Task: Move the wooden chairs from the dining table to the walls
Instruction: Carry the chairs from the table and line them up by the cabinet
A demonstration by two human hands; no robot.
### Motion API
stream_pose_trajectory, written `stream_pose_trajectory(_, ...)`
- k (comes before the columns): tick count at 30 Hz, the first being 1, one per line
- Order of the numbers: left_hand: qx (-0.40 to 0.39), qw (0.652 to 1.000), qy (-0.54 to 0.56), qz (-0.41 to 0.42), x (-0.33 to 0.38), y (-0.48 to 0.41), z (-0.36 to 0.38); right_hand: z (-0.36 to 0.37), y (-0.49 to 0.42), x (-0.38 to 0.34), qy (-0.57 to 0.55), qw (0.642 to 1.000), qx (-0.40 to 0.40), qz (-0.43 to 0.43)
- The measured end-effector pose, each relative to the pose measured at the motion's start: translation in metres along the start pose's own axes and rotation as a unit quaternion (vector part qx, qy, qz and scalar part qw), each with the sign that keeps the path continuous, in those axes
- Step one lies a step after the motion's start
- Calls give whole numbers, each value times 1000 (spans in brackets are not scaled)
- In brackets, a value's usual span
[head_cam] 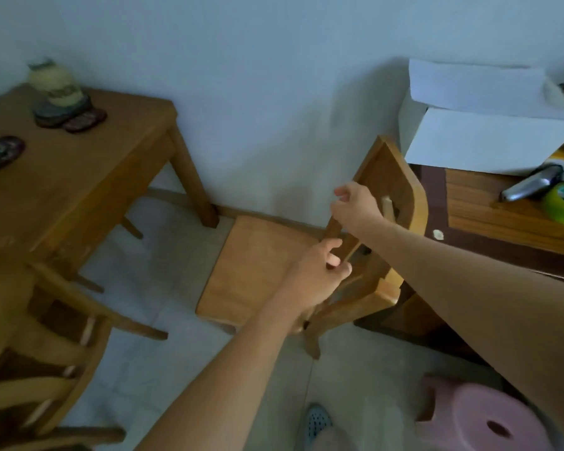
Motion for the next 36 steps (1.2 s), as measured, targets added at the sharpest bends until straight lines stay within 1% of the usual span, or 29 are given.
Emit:
stream_pose_trajectory(2, 36, 999, 30, -3, -18, 19, -32, 36, 23, -16, -87, 994, -54, 34)
stream_pose_trajectory(4, 68, 997, 47, -11, -41, 43, -63, 71, 50, -34, -146, 984, -87, 52)
stream_pose_trajectory(8, 132, 990, 47, -12, -91, 109, -128, 145, 106, -69, -223, 961, -131, 98)
stream_pose_trajectory(10, 151, 988, 38, -20, -119, 150, -160, 189, 133, -87, -246, 950, -153, 118)
stream_pose_trajectory(15, 222, 972, -41, -57, -187, 248, -242, 307, 198, -132, -257, 931, -218, 136)
stream_pose_trajectory(19, 271, 957, -83, -68, -233, 316, -300, 391, 244, -171, -246, 926, -256, 129)
stream_pose_trajectory(22, 324, 937, -104, -73, -266, 360, -342, 442, 272, -201, -229, 925, -278, 124)
stream_pose_trajectory(25, 363, 910, -186, -67, -291, 389, -380, 476, 289, -229, -211, 927, -287, 114)
stream_pose_trajectory(26, 364, 902, -219, -78, -302, 396, -392, 486, 292, -238, -199, 930, -288, 111)
stream_pose_trajectory(27, 348, 896, -256, -103, -316, 401, -402, 496, 294, -245, -191, 932, -288, 109)
stream_pose_trajectory(30, 264, 870, -361, -208, -362, 412, -419, 523, 298, -262, -184, 930, -295, 121)
stream_pose_trajectory(31, 233, 864, -377, -239, -391, 423, -424, 550, 307, -265, -173, 926, -305, 140)
stream_pose_trajectory(32, 216, 861, -394, -240, -398, 422, -424, 554, 307, -268, -169, 927, -299, 150)
stream_pose_trajectory(34, 199, 865, -403, -225, -406, 419, -418, 559, 309, -268, -181, 924, -292, 169)
stream_pose_trajectory(36, 217, 862, -412, -200, -404, 414, -417, 561, 307, -266, -194, 922, -281, 185)
Point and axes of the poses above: each hand's wrist, its own y-axis away from the middle knuckle, its own z-axis out of the palm, x = y × z, the point moved 9 cm from there along -y, towards the middle knuckle, and after that the axes turned 2 degrees about -z, right-handed, at the moved point
